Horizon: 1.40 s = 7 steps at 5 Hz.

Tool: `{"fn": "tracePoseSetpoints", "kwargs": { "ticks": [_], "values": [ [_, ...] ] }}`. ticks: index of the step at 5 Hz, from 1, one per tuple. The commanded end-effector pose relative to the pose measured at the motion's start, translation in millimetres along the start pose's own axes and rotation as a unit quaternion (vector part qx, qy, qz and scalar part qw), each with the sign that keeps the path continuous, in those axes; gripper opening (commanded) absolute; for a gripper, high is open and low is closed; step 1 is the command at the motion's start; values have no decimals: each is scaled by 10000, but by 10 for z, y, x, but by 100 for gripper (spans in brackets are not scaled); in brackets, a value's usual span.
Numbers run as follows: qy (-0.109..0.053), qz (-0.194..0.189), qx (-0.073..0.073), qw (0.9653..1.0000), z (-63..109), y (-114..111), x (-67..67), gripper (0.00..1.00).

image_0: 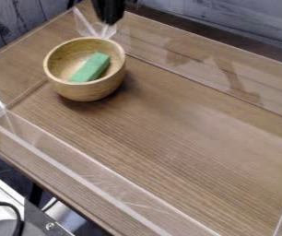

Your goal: Put the green block in the brown bowl

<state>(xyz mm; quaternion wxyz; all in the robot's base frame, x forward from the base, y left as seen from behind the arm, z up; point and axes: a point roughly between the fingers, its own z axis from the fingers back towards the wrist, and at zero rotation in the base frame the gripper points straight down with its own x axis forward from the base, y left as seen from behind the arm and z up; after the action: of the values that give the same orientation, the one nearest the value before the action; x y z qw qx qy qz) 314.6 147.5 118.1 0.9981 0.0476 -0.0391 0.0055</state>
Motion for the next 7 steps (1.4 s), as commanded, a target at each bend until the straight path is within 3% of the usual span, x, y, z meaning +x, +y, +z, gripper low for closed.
{"fn": "tracePoseSetpoints", "kwargs": {
  "ticks": [1,4,7],
  "values": [
    [-105,-27,243,9996,-60,264,33,0],
    [-130,-271,495,9983,-102,500,118,0],
    [-366,-433,602,9966,-214,573,86,0]
  ]
}}
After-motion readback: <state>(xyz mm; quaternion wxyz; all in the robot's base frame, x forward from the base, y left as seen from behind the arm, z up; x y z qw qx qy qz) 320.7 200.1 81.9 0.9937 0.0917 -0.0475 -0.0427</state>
